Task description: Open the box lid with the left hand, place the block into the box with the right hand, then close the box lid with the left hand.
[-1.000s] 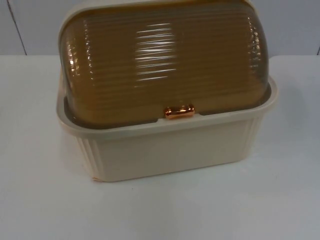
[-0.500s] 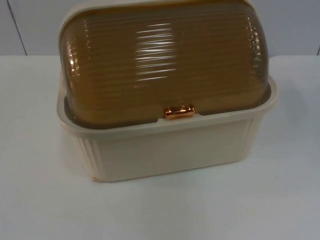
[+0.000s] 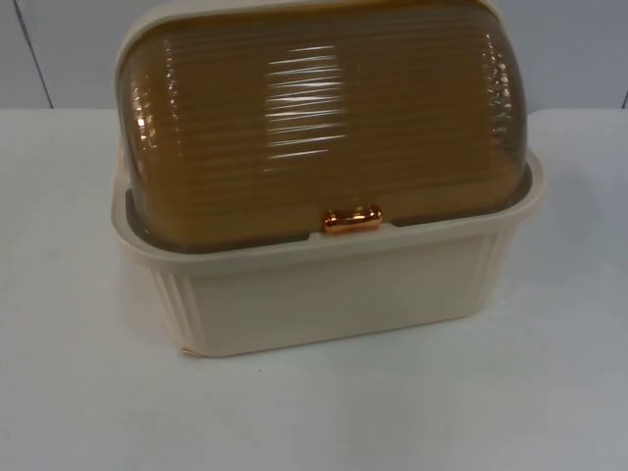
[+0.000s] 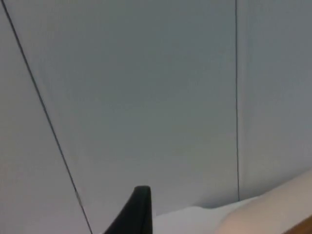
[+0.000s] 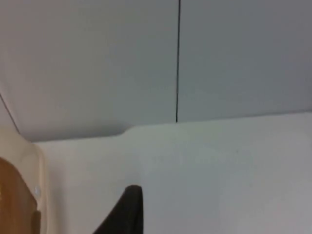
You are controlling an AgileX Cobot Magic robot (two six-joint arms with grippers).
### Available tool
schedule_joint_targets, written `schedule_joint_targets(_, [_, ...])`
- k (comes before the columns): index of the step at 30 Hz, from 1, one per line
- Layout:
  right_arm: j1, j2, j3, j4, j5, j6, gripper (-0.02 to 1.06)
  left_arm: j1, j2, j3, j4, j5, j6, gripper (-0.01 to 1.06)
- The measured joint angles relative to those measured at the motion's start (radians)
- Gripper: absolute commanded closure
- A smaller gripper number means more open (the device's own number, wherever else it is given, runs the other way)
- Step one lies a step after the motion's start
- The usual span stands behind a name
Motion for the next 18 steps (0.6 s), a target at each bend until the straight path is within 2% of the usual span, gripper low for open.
schedule_joint_targets(5, [0.000, -0.184, -0.003, -0.015, 0.019, 0.008, 0.00, 0.000, -0.122, 0.000, 0.004, 0.018, -0.025, 0.03])
schedule_joint_targets(10, [0.000, -0.313, -0.048, -0.024, 0.004, 0.011, 0.00, 0.000, -0.237, 0.000, 0.004, -0.001, -0.029, 0.03])
schedule_joint_targets(15, [0.000, -0.354, -0.175, -0.032, -0.083, 0.011, 0.00, 0.000, -0.364, -0.002, -0.004, -0.129, -0.029, 0.03])
schedule_joint_targets(16, [0.000, -0.354, -0.175, -0.032, -0.083, 0.011, 0.00, 0.000, -0.364, -0.002, -0.004, -0.129, -0.029, 0.03])
schedule_joint_targets(18, [0.000, -0.355, -0.228, -0.032, -0.102, 0.009, 0.00, 0.000, -0.412, -0.002, -0.006, -0.190, -0.029, 0.03])
